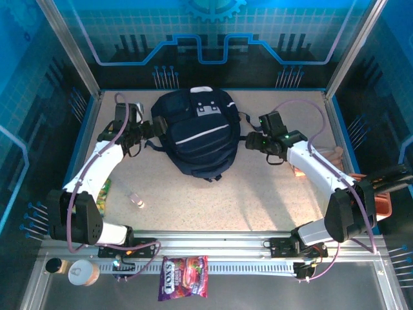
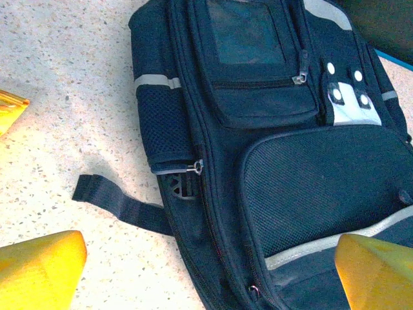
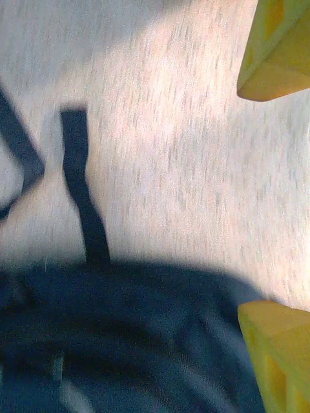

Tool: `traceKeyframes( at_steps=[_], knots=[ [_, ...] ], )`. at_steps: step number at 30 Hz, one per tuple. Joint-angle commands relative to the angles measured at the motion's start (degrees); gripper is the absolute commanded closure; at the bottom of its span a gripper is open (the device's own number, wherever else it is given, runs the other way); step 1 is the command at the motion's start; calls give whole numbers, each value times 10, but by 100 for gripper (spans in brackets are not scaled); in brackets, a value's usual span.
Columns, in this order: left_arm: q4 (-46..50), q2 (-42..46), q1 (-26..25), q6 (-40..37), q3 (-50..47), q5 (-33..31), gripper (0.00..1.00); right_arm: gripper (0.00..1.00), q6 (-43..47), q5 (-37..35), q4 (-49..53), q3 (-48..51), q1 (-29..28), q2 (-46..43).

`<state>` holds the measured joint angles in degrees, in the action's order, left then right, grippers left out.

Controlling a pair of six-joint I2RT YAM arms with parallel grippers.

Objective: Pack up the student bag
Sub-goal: Move the pencil pouch to the middle-right of the table.

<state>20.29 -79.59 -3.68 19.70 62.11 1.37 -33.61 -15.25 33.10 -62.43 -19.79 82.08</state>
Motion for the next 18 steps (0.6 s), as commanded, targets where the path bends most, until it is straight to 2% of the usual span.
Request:
traceKeyframes(
  at_steps=[1, 7, 10, 15, 18],
  knots=[
    [-24, 18, 6, -21, -9, 40, 1, 17, 20, -76, 36, 14, 67, 10],
    [-23, 10, 6, -25, -3, 65, 1, 16, 36, -4, -8, -5, 179, 79],
    [-17, 8, 6, -29, -2, 64, 1, 16, 39, 34, -9, -33, 215, 131],
    [-16, 4, 5, -30, 2, 72, 1, 17, 43, 35, -9, -56, 238, 183],
    [-17, 0, 6, -28, 4, 85, 1, 17, 48, 65, -11, -57, 239, 202]
  ],
)
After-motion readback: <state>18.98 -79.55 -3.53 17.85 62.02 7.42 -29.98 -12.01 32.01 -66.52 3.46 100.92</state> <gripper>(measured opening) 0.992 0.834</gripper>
